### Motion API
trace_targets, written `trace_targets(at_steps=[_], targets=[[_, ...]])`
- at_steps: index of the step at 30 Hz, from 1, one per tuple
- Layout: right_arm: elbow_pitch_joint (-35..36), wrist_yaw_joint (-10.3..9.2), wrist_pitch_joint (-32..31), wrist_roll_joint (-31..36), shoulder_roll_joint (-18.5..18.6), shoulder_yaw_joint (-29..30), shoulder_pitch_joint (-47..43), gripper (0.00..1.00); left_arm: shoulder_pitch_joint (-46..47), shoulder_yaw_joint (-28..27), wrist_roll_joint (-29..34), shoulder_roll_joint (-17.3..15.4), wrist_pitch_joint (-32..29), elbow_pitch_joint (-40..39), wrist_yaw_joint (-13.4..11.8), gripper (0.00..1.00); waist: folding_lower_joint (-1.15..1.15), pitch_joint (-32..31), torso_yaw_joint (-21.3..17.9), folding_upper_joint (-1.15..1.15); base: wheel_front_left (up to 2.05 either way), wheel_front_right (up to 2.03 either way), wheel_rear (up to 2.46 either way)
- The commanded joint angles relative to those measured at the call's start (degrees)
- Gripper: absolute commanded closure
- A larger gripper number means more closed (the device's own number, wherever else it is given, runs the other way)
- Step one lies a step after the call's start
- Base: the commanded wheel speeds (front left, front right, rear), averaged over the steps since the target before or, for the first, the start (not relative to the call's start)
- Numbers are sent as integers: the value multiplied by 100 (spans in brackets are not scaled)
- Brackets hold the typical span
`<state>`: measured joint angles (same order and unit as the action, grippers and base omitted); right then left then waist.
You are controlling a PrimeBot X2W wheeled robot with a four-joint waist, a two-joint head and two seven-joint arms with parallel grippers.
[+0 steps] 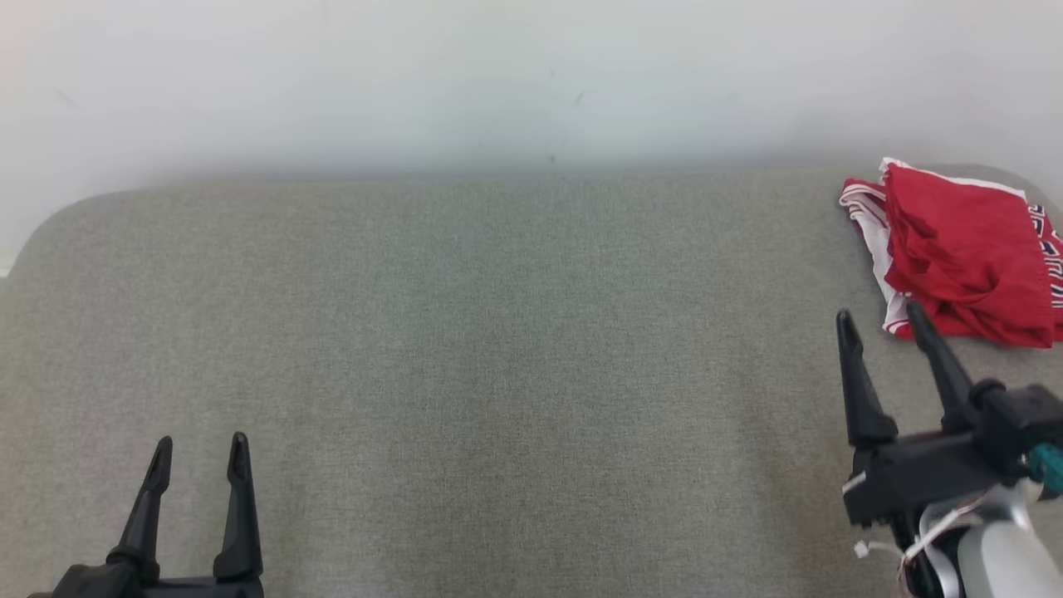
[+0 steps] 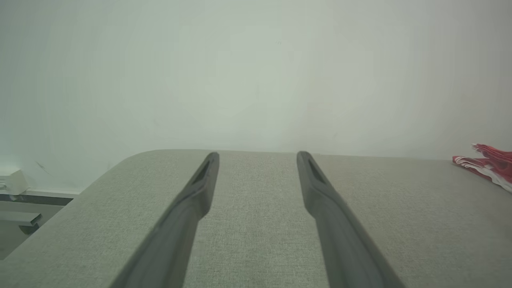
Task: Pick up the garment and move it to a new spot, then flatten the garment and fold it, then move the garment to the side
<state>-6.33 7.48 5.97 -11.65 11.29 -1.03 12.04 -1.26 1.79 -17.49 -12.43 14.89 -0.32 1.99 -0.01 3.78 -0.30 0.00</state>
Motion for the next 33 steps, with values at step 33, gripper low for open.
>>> trace_targets(at_steps=[33], targets=[[629, -3, -169, -58, -469, 292, -1838, 0, -565, 11, -149, -104, -207, 193, -235, 0, 1, -587, 25, 0, 0, 0, 0]])
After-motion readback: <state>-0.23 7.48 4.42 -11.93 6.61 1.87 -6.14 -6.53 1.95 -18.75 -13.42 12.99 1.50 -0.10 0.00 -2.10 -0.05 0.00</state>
